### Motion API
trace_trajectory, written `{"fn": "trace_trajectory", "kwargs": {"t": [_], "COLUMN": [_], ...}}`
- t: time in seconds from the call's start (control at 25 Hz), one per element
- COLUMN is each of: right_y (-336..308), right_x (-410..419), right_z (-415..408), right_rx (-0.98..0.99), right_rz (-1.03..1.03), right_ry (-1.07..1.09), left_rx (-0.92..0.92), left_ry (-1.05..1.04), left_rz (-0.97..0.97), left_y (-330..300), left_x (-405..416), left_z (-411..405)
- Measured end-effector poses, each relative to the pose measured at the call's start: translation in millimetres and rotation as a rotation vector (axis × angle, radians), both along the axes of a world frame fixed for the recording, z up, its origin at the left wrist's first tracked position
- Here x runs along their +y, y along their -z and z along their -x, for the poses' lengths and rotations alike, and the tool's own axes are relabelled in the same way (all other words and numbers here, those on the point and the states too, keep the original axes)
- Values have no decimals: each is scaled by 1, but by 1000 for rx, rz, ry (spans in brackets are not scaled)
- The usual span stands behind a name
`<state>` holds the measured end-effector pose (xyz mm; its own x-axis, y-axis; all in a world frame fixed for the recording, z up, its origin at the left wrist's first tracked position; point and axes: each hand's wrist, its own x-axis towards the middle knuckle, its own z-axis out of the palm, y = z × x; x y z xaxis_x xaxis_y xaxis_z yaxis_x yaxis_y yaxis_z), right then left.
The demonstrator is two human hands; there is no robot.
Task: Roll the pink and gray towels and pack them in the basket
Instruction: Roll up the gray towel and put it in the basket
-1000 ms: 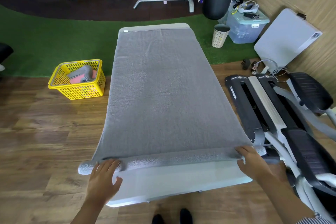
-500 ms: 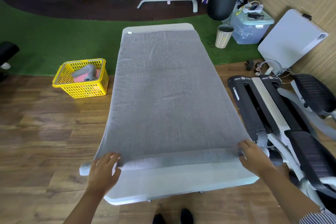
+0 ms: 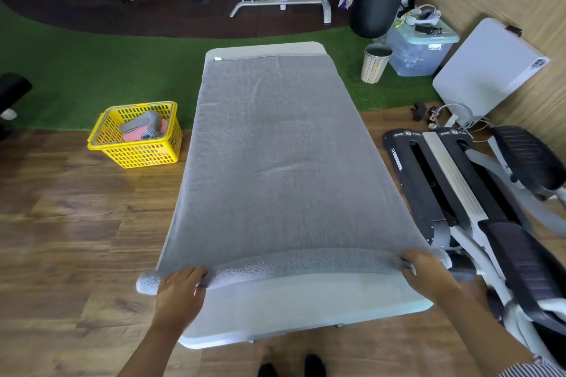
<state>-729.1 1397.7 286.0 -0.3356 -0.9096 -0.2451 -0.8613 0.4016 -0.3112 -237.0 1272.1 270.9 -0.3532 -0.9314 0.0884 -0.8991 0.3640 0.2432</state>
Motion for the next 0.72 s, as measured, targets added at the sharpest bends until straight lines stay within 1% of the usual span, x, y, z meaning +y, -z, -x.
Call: {"fn": "trace_trajectory", "kwargs": {"t": [0.08, 0.16, 0.36, 0.4, 0.52, 0.6, 0.72], "right_y": [1, 0, 4, 5, 2, -1, -4], "right_x": [3, 7, 9, 10, 13, 11, 7], "right_z": [2, 2, 7, 7, 4, 0, -2], "right_rx": [10, 23, 84, 77, 57, 80, 135], "right_rz": [-69, -101, 135, 137, 78, 6, -65], "right_ry": [-11, -26, -70, -64, 0, -12, 4], "left_rx": [-22, -15, 87, 95, 61, 30, 31], "left_ry": [2, 10, -40, -36, 20, 27, 34], "left_rz": [-32, -17, 43, 65, 115, 101, 131], "left_y": [-2, 3, 7, 6, 8, 6, 1], "left_x": [2, 4, -2, -1, 0, -2, -1], "left_z": [-4, -10, -20, -19, -16, -12, -7]}}
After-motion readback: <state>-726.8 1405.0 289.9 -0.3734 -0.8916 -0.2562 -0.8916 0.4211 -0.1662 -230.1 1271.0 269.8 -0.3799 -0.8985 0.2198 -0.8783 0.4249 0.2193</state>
